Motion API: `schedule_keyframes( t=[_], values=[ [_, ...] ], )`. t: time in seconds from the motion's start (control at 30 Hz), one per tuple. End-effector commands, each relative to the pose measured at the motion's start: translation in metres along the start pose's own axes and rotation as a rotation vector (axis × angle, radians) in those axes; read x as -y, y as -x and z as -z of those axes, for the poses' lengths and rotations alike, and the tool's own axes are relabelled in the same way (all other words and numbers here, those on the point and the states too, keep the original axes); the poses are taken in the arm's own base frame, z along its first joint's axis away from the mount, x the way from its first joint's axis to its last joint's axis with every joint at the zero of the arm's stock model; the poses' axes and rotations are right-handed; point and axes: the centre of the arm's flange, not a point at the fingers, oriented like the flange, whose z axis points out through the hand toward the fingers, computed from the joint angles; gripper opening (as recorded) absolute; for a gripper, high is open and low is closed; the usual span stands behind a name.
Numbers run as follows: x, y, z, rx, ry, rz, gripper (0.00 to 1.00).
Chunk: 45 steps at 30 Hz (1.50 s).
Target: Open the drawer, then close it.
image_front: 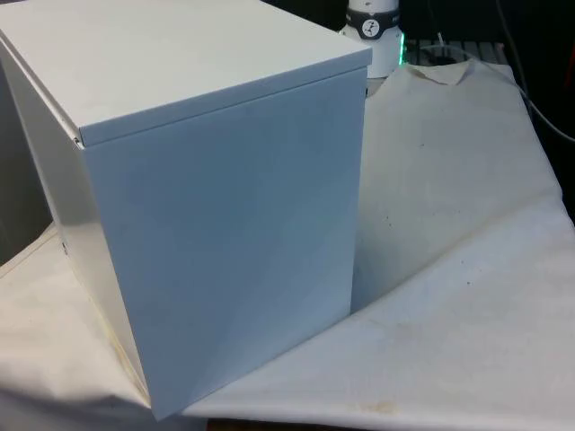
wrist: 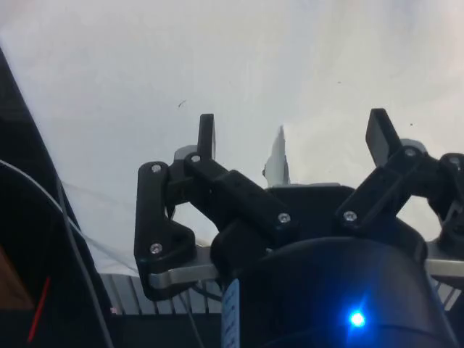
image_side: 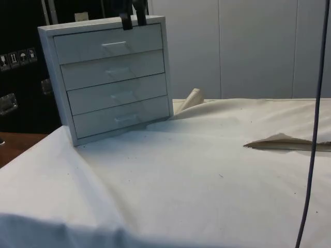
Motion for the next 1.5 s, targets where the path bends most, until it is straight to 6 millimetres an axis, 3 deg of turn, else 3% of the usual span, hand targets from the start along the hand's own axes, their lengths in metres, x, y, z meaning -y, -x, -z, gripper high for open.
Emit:
schedule_keyframes(
  t=[0.0, 0.5, 0.97, 1.47],
  values=[
    [0.000, 0.002, 0.002, -0.004, 0.002, 0.003, 1.00],
    [-0.002, 0.013, 0.007, -0.004, -0.022, 0.026, 1.00],
    [-0.016, 0.029, 0.005, -0.041, -0.017, 0.078, 1.00],
    [-0.032, 0.025, -0.003, -0.111, 0.008, 0.153, 1.00]
  ],
)
